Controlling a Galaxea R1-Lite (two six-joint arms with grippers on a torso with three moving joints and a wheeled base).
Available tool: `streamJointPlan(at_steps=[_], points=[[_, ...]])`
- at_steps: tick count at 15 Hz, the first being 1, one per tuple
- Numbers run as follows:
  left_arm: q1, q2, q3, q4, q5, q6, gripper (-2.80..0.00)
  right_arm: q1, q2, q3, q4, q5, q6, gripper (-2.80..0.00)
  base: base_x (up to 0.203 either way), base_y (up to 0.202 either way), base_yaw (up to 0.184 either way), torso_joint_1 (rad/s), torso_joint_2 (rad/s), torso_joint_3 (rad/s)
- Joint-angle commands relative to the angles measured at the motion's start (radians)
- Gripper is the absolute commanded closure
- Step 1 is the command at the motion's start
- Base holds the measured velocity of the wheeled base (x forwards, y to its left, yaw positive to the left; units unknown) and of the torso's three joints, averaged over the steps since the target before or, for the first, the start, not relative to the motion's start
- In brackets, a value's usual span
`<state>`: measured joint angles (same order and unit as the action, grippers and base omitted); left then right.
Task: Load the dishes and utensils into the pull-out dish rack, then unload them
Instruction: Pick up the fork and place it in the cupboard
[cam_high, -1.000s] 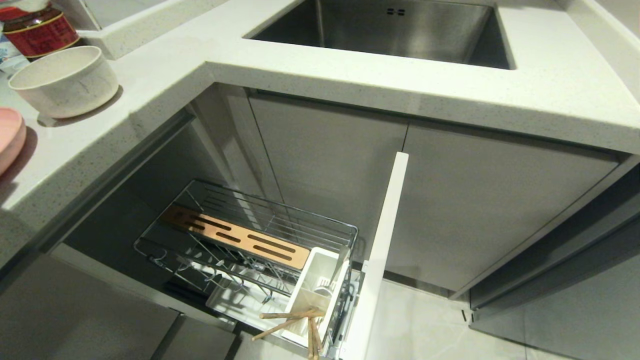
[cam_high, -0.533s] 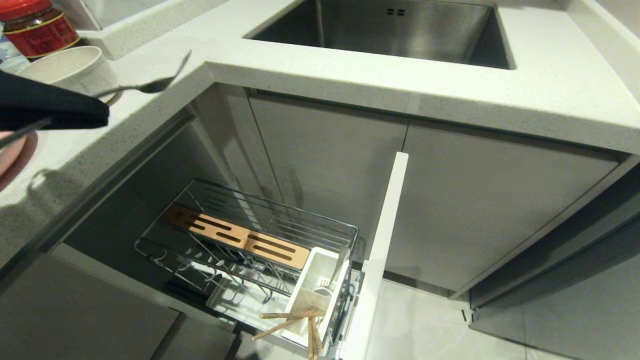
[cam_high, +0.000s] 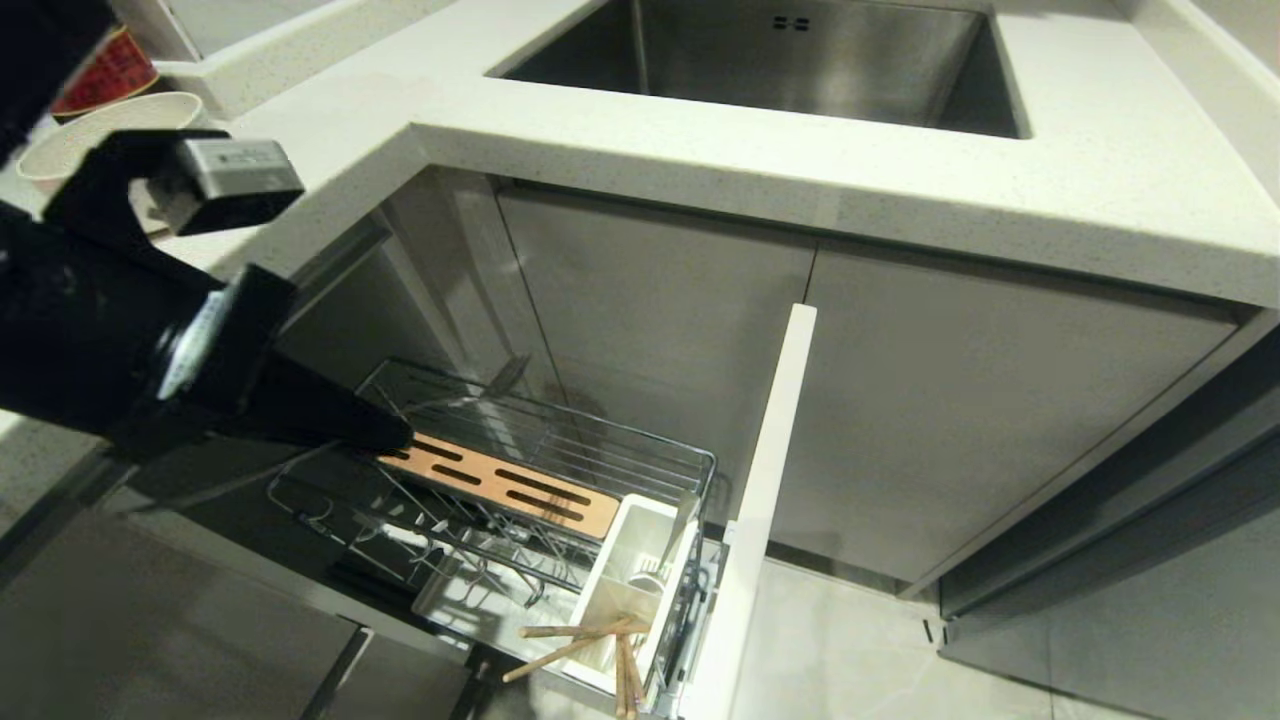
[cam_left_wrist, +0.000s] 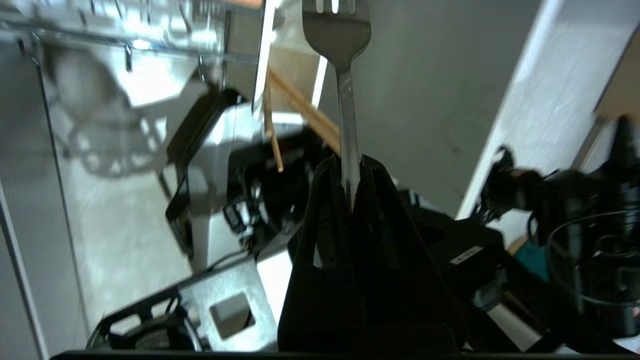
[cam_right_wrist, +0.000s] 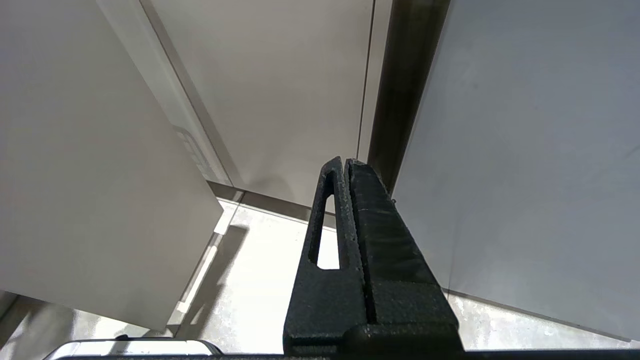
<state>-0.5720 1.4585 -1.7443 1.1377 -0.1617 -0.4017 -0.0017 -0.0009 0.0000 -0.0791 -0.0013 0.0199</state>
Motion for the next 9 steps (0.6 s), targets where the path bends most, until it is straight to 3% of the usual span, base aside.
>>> streamJointPlan(at_steps=[1, 9], points=[[-0.028, 0.103, 0.003, 0.037, 0.002, -0.004, 0.0, 0.0, 0.001, 0.027, -0.001, 0.0, 0.0, 0.0, 0.0, 0.0, 0.0, 0.0, 0.0, 0.0], [-0.088, 0.267, 0.045, 0.063, 0.001, -0.011, 0.0, 0.0, 0.001, 0.027, -0.001, 0.0, 0.0, 0.0, 0.0, 0.0, 0.0, 0.0, 0.0, 0.0]])
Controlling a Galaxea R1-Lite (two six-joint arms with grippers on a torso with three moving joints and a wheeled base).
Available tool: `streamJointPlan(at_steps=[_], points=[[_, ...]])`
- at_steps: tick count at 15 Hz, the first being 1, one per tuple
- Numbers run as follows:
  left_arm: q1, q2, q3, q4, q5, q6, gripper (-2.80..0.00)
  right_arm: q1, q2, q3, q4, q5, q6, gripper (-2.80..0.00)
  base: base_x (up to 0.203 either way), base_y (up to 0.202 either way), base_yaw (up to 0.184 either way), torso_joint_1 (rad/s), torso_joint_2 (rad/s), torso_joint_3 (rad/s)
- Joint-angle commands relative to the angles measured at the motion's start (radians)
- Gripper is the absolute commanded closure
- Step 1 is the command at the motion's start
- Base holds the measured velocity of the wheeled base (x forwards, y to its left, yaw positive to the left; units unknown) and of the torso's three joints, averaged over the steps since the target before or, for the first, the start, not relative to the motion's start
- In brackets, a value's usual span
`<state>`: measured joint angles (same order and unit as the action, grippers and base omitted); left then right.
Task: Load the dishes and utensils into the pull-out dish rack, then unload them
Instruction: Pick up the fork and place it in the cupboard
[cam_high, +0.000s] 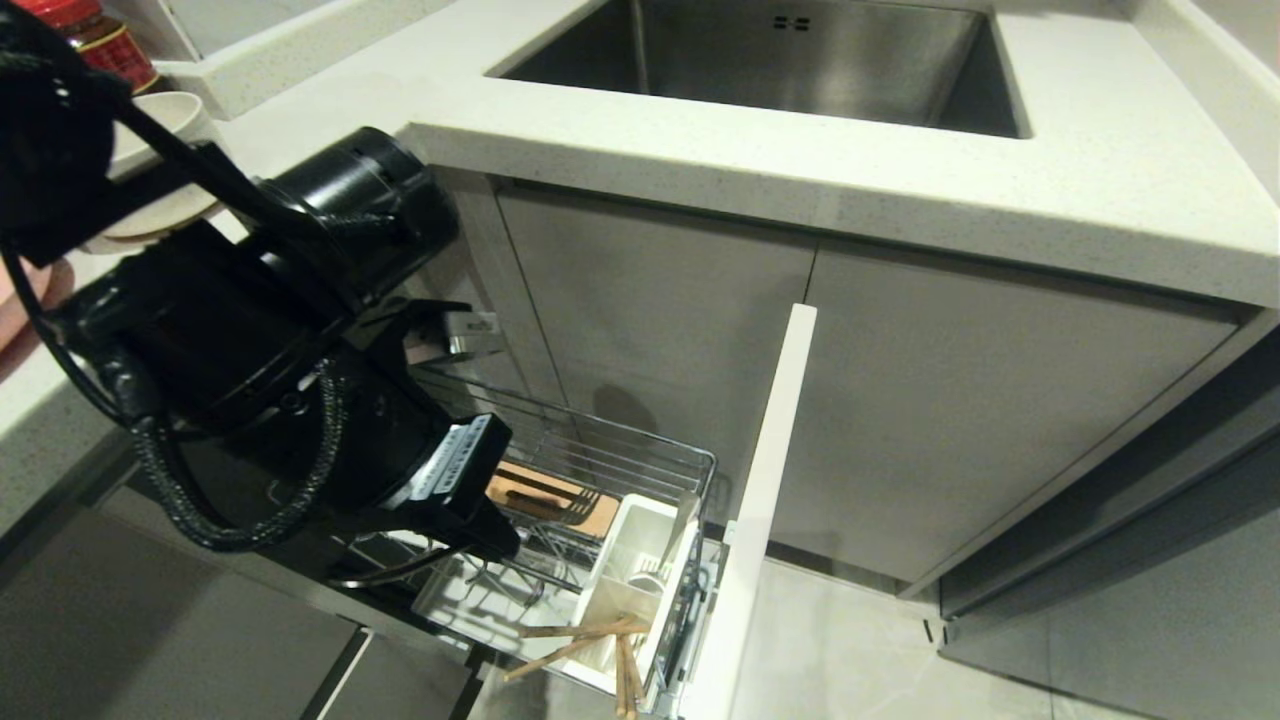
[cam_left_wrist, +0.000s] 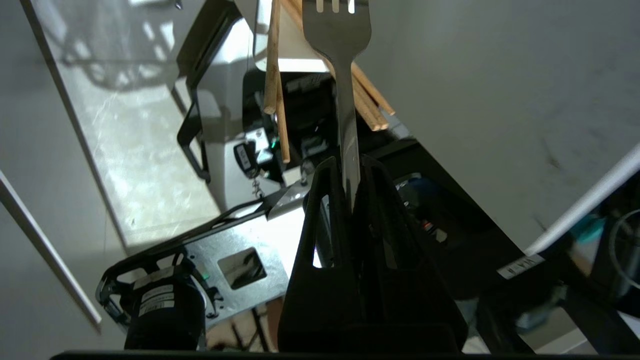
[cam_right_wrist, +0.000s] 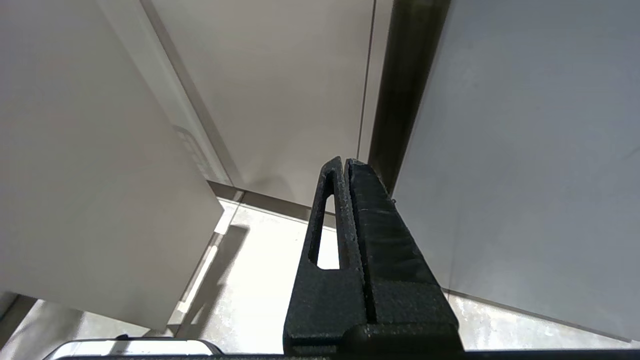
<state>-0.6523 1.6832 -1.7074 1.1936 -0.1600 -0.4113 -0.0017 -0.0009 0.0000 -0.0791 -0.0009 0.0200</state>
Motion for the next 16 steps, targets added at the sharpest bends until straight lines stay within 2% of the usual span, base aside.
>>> streamJointPlan(at_steps=[1, 8, 11, 16], points=[[-0.01, 0.059, 0.015, 0.004, -0.001, 0.001, 0.0, 0.0, 0.001, 0.027, -0.001, 0.0, 0.0, 0.0, 0.0, 0.0, 0.0, 0.0, 0.0, 0.0], [-0.03, 0.148, 0.023, -0.021, -0.003, 0.007, 0.0, 0.0, 0.001, 0.026, 0.0, -0.001, 0.0, 0.0, 0.0, 0.0, 0.0, 0.0, 0.0, 0.0], [-0.029, 0.18, 0.03, -0.024, -0.003, 0.068, 0.0, 0.0, 0.001, 0.026, -0.001, 0.0, 0.0, 0.0, 0.0, 0.0, 0.0, 0.0, 0.0, 0.0], [-0.026, 0.247, 0.001, -0.061, 0.001, 0.087, 0.0, 0.0, 0.001, 0.026, -0.001, -0.001, 0.0, 0.0, 0.0, 0.0, 0.0, 0.0, 0.0, 0.0]])
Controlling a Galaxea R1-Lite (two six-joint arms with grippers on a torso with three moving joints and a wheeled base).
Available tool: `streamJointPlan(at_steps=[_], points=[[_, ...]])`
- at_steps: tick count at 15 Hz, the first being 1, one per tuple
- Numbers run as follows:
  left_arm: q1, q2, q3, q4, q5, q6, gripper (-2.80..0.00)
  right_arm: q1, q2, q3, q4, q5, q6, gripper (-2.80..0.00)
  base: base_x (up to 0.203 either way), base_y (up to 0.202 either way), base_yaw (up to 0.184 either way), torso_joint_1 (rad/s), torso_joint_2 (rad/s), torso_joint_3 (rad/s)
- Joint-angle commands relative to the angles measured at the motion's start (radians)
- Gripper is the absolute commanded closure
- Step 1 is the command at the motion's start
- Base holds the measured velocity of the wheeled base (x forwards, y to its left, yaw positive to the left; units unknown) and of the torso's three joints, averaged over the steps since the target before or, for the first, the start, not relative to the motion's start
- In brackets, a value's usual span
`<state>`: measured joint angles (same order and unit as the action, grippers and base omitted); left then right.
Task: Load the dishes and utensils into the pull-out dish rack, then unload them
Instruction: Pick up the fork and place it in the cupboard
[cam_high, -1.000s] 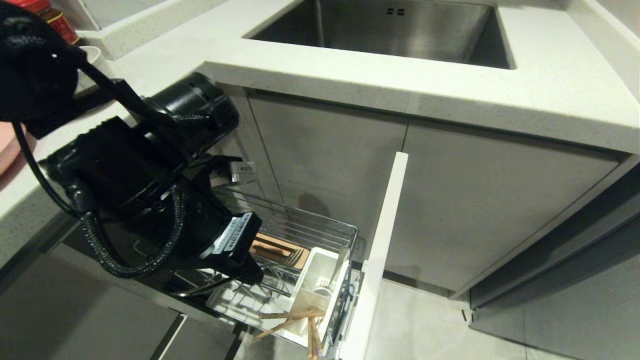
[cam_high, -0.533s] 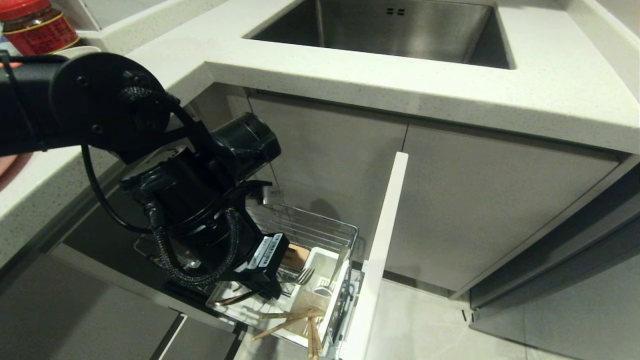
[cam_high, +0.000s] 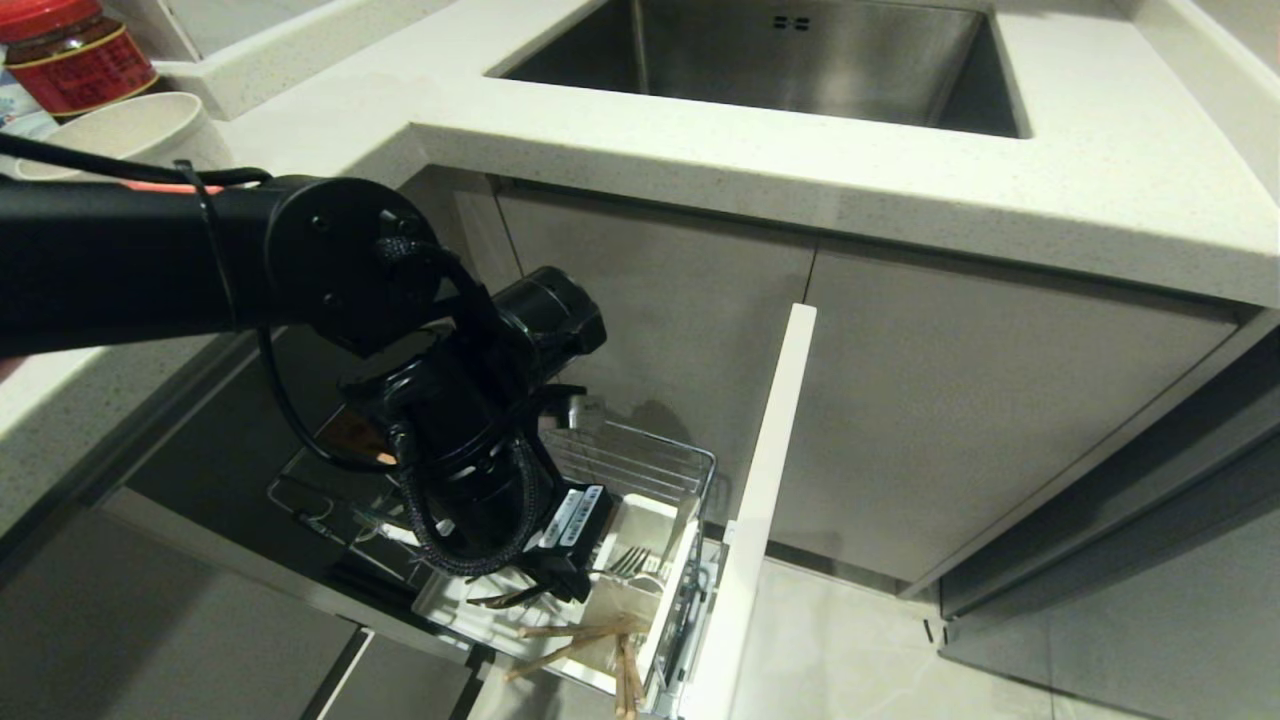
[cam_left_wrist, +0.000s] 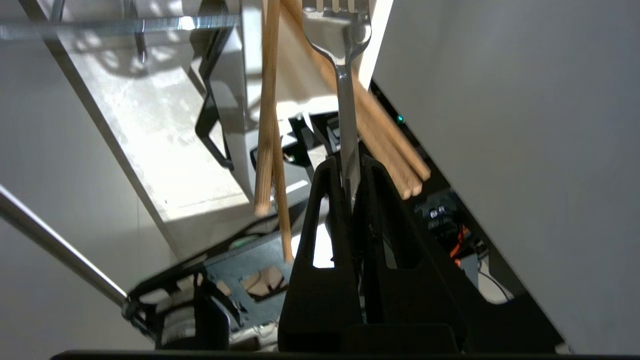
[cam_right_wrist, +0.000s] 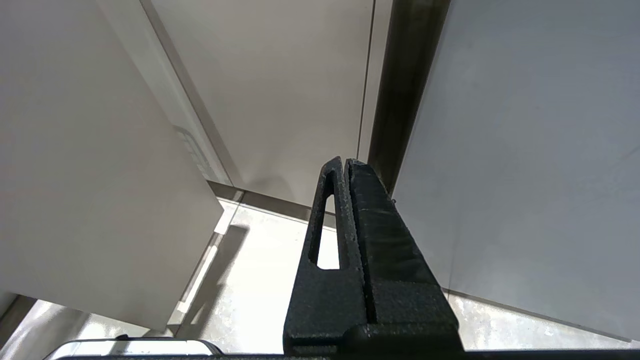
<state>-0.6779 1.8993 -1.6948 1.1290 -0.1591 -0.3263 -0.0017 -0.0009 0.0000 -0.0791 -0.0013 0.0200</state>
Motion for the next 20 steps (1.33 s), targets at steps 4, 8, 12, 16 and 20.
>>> streamJointPlan(at_steps=[4, 8, 12, 16, 20], points=[[0.008, 0.087, -0.05, 0.002, 0.001, 0.013, 0.0, 0.0, 0.001, 0.027, -0.001, 0.001, 0.0, 0.0, 0.0, 0.0, 0.0, 0.0, 0.0, 0.0], [0.019, 0.145, -0.081, -0.001, 0.004, 0.015, 0.0, 0.0, 0.001, 0.026, -0.001, 0.0, 0.0, 0.0, 0.0, 0.0, 0.0, 0.0, 0.0, 0.0], [0.043, 0.18, -0.106, -0.002, 0.004, 0.019, 0.0, 0.0, 0.001, 0.026, -0.001, 0.0, 0.0, 0.0, 0.0, 0.0, 0.0, 0.0, 0.0, 0.0], [0.052, 0.212, -0.126, 0.001, 0.003, 0.038, 0.0, 0.0, 0.001, 0.027, -0.001, 0.0, 0.0, 0.0, 0.0, 0.0, 0.0, 0.0, 0.0, 0.0], [0.052, 0.228, -0.137, 0.002, -0.003, 0.038, 0.0, 0.0, 0.001, 0.027, -0.001, 0.0, 0.0, 0.0, 0.0, 0.0, 0.0, 0.0, 0.0, 0.0]])
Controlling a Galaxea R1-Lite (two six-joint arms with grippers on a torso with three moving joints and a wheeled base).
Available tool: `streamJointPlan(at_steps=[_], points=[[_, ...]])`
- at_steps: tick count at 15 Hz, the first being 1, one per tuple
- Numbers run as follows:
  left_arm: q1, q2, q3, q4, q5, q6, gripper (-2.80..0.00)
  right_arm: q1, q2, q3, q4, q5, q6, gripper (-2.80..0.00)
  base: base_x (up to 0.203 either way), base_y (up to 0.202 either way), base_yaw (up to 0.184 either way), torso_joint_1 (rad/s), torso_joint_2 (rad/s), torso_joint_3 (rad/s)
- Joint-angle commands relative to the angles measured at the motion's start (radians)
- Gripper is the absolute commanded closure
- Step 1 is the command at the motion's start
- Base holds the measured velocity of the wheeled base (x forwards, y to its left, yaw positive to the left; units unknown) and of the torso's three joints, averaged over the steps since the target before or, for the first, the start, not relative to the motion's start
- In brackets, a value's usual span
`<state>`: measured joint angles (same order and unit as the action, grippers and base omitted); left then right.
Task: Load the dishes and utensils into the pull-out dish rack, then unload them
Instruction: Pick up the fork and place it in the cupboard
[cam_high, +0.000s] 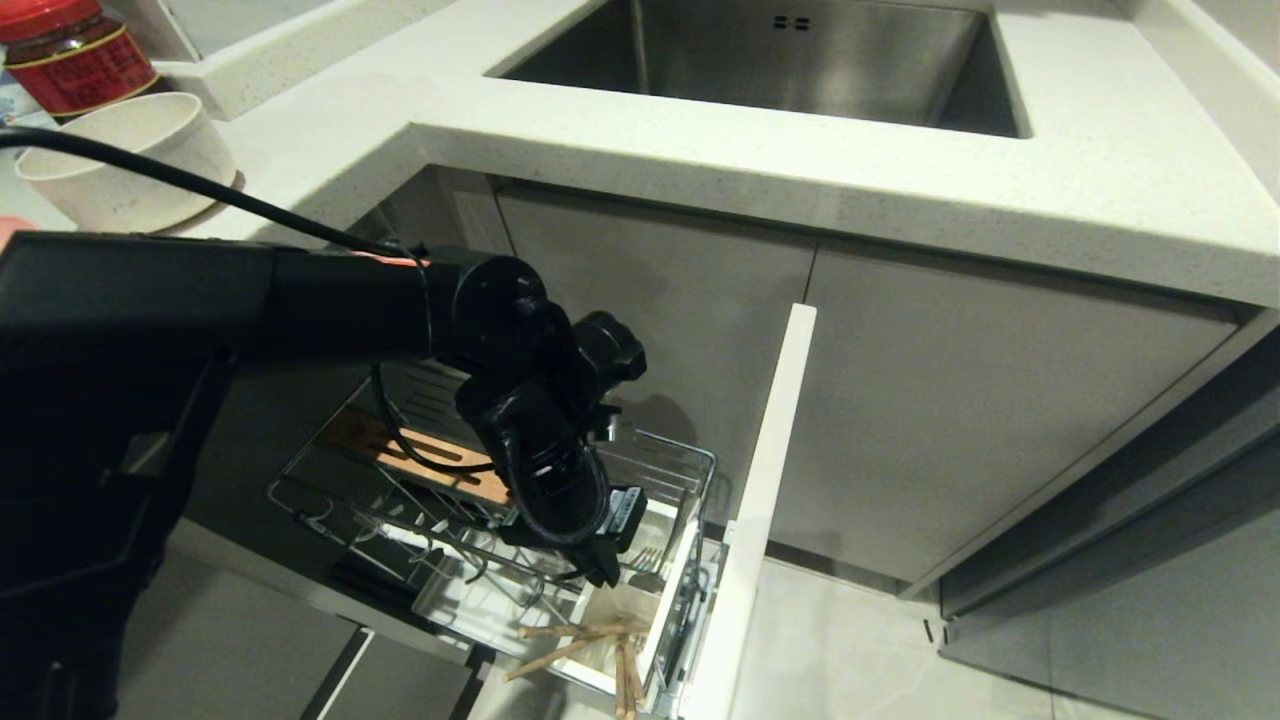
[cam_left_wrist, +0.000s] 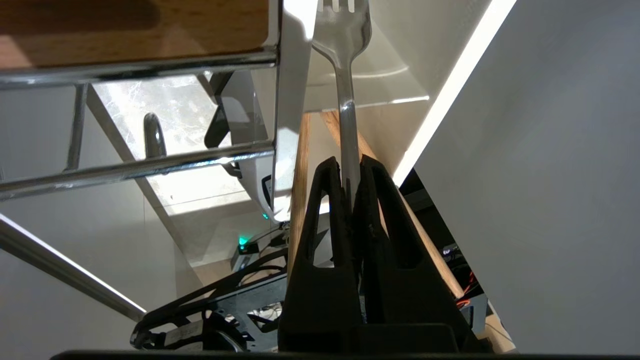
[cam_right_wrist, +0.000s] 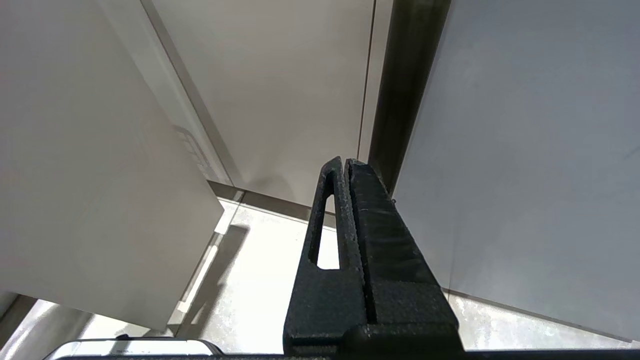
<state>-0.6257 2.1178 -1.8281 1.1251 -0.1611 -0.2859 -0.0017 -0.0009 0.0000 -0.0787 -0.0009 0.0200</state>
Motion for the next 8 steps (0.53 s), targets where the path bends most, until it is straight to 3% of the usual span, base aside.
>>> streamJointPlan(at_steps=[1, 8], points=[[0.005, 0.012, -0.008, 0.005, -0.002, -0.003, 0.0, 0.0, 0.001, 0.027, -0.001, 0.0, 0.0, 0.0, 0.0, 0.0, 0.0, 0.0, 0.0, 0.0], [0.015, 0.024, -0.022, 0.007, -0.003, -0.001, 0.0, 0.0, 0.001, 0.026, -0.001, -0.001, 0.0, 0.0, 0.0, 0.0, 0.0, 0.0, 0.0, 0.0]])
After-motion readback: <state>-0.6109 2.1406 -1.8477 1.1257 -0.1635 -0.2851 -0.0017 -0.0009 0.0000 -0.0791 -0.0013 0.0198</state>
